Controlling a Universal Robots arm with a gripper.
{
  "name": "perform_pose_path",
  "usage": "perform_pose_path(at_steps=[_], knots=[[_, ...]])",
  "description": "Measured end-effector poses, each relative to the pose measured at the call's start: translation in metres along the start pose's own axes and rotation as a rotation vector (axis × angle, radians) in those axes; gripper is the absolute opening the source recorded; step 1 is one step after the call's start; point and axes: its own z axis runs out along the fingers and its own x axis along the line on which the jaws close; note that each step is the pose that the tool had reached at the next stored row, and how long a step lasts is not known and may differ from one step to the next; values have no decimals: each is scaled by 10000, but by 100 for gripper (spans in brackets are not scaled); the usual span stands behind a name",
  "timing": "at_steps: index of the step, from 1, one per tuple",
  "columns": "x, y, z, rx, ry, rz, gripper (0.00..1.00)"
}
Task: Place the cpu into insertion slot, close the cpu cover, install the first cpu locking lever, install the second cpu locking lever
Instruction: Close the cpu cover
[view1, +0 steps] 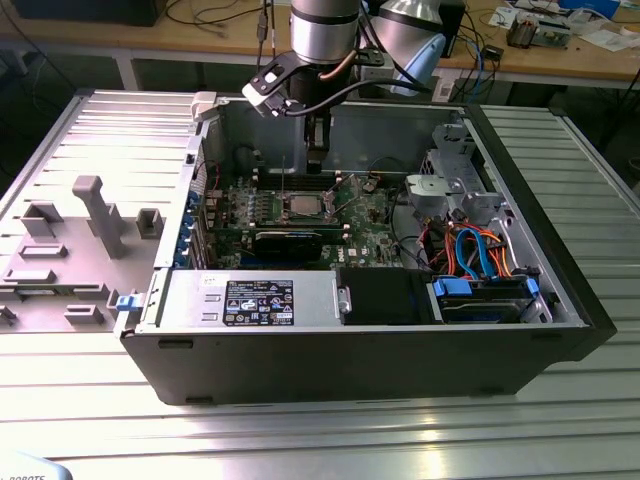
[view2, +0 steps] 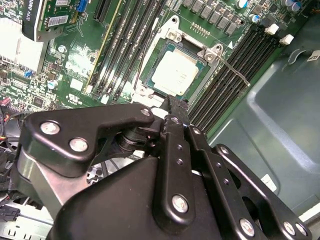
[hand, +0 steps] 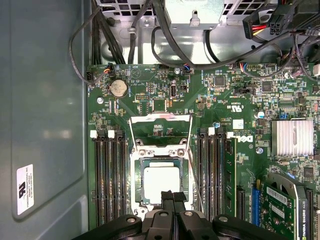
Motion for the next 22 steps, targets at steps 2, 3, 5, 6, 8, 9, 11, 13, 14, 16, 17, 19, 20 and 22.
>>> perform_pose_path(at_steps=[2, 3, 5, 6, 8, 9, 11, 13, 14, 16, 17, 19, 20, 22], knots=[[-1, 0, -13, 3, -3, 0, 11], [-1, 0, -26, 5, -5, 0, 11], [-1, 0, -44, 5, -8, 0, 11], [-1, 0, -51, 5, -9, 0, 11], [-1, 0, -58, 4, -7, 0, 11], [-1, 0, -61, 5, -9, 0, 11], [-1, 0, -64, 5, -9, 0, 11], [-1, 0, -65, 5, -9, 0, 11], [-1, 0, -66, 6, -9, 0, 11], [-2, 8, -66, 6, -10, -1, 11], [-2, 16, -66, 6, -10, -1, 11], [-1, 27, -66, 6, -10, -1, 11], [-1, 30, -65, 6, -9, 1, 11], [-1, 39, -65, 5, -9, 0, 11]])
